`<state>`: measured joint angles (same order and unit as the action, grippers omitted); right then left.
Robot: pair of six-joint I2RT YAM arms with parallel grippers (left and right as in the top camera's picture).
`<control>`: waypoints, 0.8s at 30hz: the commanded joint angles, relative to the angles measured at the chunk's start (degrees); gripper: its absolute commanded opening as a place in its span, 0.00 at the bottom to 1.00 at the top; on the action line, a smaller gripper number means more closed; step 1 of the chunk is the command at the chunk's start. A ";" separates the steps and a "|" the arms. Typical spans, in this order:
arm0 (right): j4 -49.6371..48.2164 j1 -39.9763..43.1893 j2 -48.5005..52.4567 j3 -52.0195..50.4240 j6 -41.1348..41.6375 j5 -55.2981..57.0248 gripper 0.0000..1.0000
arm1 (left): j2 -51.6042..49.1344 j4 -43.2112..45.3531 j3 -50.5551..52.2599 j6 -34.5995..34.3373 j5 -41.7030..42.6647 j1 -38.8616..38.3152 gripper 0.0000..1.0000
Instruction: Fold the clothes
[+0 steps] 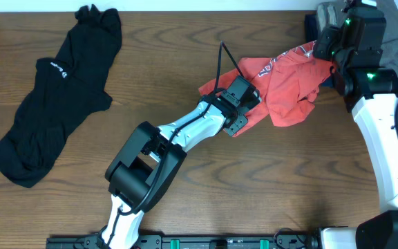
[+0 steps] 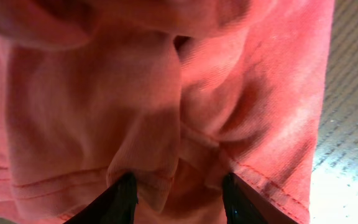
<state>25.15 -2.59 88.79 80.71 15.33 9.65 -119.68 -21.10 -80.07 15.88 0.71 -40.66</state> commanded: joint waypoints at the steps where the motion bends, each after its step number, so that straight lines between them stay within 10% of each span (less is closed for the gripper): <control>1: 1.29 0.37 0.48 1.03 -0.17 -0.07 0.38 | 2.97 -0.04 0.28 -0.76 -2.95 0.35 0.47; 24: 4.50 0.33 0.48 0.98 -0.17 -0.07 0.49 | 1.16 -0.48 1.29 -0.72 0.35 1.44 0.54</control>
<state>29.41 -2.59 88.79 80.71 15.31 9.63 -117.05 -21.04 -80.05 15.25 0.12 -39.27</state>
